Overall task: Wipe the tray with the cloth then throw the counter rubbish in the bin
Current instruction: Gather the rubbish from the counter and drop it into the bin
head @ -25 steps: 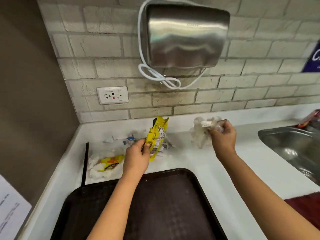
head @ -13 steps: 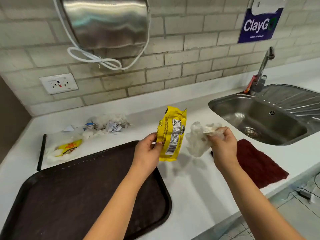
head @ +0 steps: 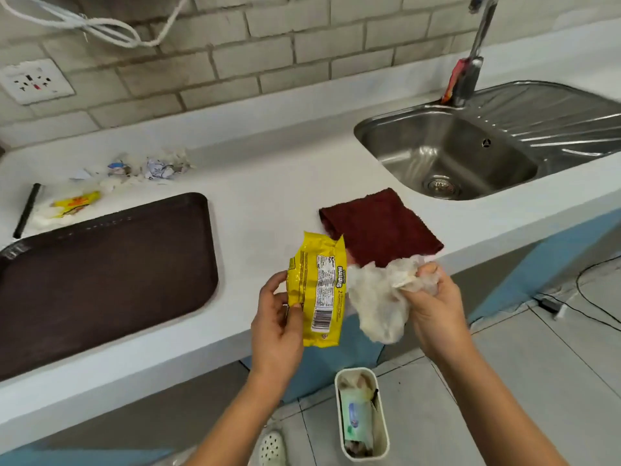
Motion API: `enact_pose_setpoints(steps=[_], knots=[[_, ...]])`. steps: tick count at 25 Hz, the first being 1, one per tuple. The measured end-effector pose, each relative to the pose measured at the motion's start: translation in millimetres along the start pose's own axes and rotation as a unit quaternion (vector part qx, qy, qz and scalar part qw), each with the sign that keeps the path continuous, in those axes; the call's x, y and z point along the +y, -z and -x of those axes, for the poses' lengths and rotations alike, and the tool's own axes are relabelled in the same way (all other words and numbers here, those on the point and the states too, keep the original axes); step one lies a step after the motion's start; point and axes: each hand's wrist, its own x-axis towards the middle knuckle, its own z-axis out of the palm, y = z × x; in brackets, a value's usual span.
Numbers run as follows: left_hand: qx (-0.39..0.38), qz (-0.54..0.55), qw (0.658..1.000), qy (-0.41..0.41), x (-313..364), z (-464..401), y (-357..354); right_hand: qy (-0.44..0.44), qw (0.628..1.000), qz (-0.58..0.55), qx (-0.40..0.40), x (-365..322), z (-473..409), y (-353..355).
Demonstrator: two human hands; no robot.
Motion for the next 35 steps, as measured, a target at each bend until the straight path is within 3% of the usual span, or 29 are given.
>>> enact_pose_setpoints(steps=[4,7,11,18,26,29,35], knots=[[0.012,-0.044,0.999,0.03,-48.7,66.9,-10.6,-0.07,0.998,0.009,0.006,24.8,31.7,50.8],[-0.053,-0.093,0.987,0.116,-104.3,99.9,-12.4,-0.117,0.992,0.011,0.051,69.2,49.2,84.0],[-0.167,-0.237,0.938,0.191,-185.3,97.3,-31.4,-0.201,0.966,0.046,0.154,154.3,69.7,119.3],[-0.223,-0.32,0.88,0.27,-312.2,99.9,-68.2,-0.324,0.908,0.147,0.222,317.2,91.5,149.8],[-0.234,-0.336,0.856,0.315,-421.5,91.7,-79.6,-0.33,0.89,0.141,0.282,440.3,102.8,172.6],[-0.228,-0.36,0.851,0.307,-467.2,76.2,-92.6,-0.326,0.891,0.194,0.248,474.4,101.1,182.9],[-0.199,-0.459,0.822,0.273,-544.0,59.8,-122.1,-0.381,0.866,0.318,0.052,547.4,96.5,202.8]])
